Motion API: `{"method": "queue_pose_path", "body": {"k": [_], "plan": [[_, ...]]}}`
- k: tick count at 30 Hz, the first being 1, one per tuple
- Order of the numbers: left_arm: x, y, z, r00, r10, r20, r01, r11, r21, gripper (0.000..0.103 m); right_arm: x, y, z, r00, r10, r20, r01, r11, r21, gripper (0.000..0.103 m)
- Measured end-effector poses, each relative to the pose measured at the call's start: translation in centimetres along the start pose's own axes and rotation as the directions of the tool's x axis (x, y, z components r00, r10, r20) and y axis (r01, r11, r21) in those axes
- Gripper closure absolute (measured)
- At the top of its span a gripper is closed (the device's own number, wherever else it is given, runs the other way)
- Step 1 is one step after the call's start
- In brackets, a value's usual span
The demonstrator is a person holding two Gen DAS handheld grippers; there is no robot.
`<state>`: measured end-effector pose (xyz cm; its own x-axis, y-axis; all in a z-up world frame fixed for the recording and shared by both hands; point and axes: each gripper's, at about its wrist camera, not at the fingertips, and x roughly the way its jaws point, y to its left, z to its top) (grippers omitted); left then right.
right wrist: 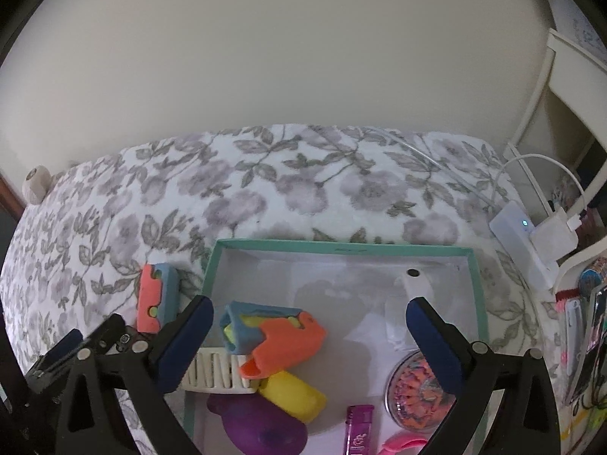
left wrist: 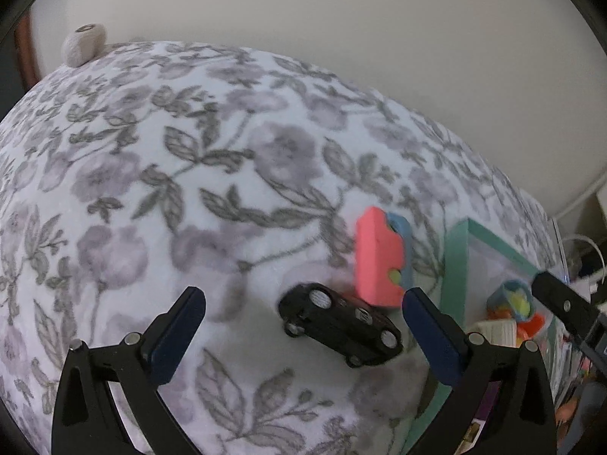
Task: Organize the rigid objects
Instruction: 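Move the left tool to the black toy car while the right tool approaches the pink-blue block, then grasp the black toy car with the left tool while the right tool grasps the pink-blue block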
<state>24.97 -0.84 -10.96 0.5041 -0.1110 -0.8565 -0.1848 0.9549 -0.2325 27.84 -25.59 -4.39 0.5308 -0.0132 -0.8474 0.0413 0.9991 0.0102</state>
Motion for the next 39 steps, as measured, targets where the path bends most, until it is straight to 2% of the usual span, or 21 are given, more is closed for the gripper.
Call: {"method": "queue_pose_path", "body": {"k": [4, 13, 22, 25, 27, 28, 32, 34, 36, 39], "plan": [[0.9, -1.1, -0.6, 0.999, 0.03, -0.029, -0.027, 0.996, 0.08, 0.0, 0.1, 0.4, -0.1, 1.0, 0.003, -0.004, -0.003, 1.0, -0.014, 0.0], [1.2, 1.1, -1.5, 0.994, 0.109, -0.033, -0.104, 0.987, 0.121, 0.0, -0.3, 2.1, 0.1, 0.999, 0.031, 0.02, -0.031, 0.999, -0.039, 0.0], [0.7, 3.3, -1.0, 0.996, 0.087, -0.01, -0.085, 0.99, 0.109, 0.002, -0.9, 6.3, 0.3, 0.98, 0.186, 0.072, -0.179, 0.979, -0.101, 0.0], [0.4, 3.8, -1.0, 0.997, 0.077, -0.004, -0.076, 0.991, 0.112, 0.009, -0.7, 8.0, 0.1, 0.972, 0.222, 0.071, -0.212, 0.968, -0.133, 0.007], [0.2, 4.0, -0.9, 0.997, 0.072, -0.001, -0.071, 0.99, 0.118, 0.012, -0.4, 8.9, -0.1, 0.97, 0.237, 0.06, -0.226, 0.963, -0.149, 0.017], [0.1, 4.1, -1.0, 0.998, 0.066, 0.0, -0.065, 0.991, 0.12, 0.014, -0.2, 9.4, -0.2, 0.968, 0.245, 0.051, -0.234, 0.96, -0.157, 0.019], [0.0, 4.2, -0.9, 0.999, 0.051, 0.002, -0.051, 0.991, 0.126, 0.017, 0.8, 10.8, -0.6, 0.963, 0.27, 0.019, -0.263, 0.949, -0.175, 0.031], [0.0, 4.2, -0.9, 0.999, 0.046, 0.004, -0.046, 0.991, 0.126, 0.018, 1.3, 11.1, -0.8, 0.963, 0.27, 0.01, -0.264, 0.947, -0.181, 0.033], [0.0, 4.2, -0.9, 0.999, 0.043, 0.007, -0.043, 0.991, 0.129, 0.019, 1.9, 11.4, -1.0, 0.965, 0.262, -0.001, -0.258, 0.948, -0.185, 0.044], [0.0, 4.0, -0.9, 0.999, 0.043, 0.014, -0.044, 0.99, 0.136, 0.019, 2.8, 11.6, -1.1, 0.964, 0.266, -0.024, -0.266, 0.95, -0.163, 0.048]]}}
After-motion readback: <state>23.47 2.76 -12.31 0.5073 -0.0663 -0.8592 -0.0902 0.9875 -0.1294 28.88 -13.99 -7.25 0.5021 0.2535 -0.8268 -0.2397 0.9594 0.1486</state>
